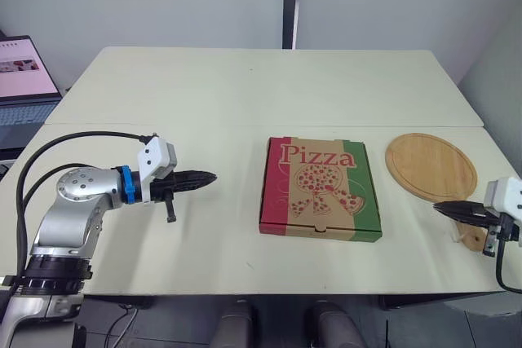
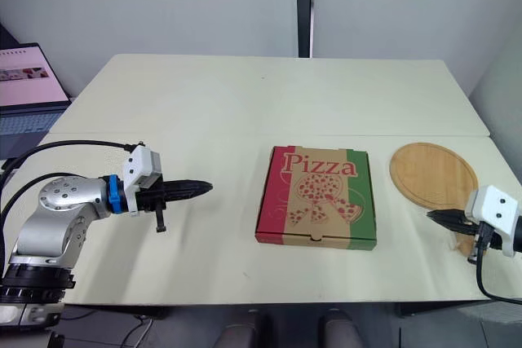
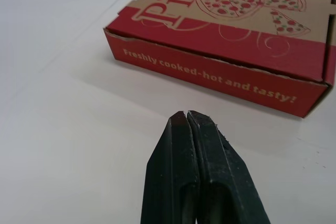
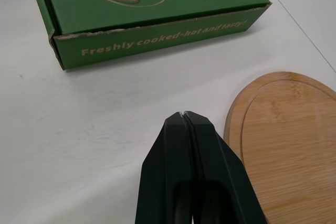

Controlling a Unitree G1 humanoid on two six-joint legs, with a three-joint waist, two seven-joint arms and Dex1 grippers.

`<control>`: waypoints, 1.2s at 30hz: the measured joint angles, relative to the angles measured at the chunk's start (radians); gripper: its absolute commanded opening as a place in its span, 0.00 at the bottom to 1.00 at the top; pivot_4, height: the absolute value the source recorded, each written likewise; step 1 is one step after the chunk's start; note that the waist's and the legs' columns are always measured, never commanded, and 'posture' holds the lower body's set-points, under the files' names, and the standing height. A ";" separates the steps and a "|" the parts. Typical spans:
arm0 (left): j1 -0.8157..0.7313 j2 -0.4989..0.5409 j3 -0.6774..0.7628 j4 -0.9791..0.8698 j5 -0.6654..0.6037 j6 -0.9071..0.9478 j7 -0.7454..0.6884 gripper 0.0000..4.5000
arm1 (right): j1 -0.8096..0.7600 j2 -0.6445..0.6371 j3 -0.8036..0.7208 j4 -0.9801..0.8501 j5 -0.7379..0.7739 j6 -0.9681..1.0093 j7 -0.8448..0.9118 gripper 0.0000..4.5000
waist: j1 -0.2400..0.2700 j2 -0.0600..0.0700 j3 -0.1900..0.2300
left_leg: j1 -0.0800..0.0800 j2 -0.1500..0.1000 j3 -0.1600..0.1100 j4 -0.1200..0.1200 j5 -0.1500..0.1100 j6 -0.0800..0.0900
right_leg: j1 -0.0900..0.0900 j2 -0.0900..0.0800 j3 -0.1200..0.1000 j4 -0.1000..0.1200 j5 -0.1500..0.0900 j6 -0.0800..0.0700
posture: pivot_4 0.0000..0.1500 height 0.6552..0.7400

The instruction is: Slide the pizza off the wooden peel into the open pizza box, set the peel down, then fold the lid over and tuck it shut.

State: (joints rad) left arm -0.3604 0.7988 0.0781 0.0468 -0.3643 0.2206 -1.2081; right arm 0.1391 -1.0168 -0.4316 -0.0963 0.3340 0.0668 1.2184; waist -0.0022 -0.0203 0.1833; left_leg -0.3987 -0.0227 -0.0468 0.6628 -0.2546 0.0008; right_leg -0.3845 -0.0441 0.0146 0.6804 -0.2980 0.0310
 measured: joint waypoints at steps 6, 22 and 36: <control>-0.008 0.000 -0.023 -0.035 0.037 0.013 0.039 0.00 | -0.002 -0.003 -0.002 0.000 0.000 0.008 0.001 0.01 | 0.000 0.000 0.000 | 0.000 0.000 0.000 0.000 0.000 0.000 | 0.000 0.000 0.000 0.000 0.000 0.000 | 1.00 1.00; -0.023 0.002 -0.032 -0.001 0.037 0.009 0.017 0.00 | 0.002 -0.003 -0.008 0.000 0.000 0.007 0.002 0.01 | 0.000 0.000 0.000 | 0.000 0.000 0.000 0.000 0.000 0.000 | 0.000 0.000 0.000 0.000 0.000 0.000 | 1.00 1.00; 0.215 0.072 0.142 0.096 0.064 0.001 0.134 0.00 | 0.104 -0.064 -0.214 0.197 -0.056 0.004 -0.024 0.01 | -0.001 0.000 0.000 | 0.001 0.000 0.001 -0.001 0.000 0.000 | 0.000 -0.001 0.000 0.000 0.000 0.000 | 1.00 1.00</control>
State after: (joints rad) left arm -0.1450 0.8708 0.2205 0.1428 -0.3002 0.2213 -1.0743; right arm 0.2429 -1.0804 -0.6457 0.1011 0.2778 0.0704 1.1948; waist -0.0032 -0.0201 0.1832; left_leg -0.3981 -0.0228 -0.0460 0.6617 -0.2547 0.0008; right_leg -0.3848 -0.0454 0.0148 0.6800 -0.2980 0.0309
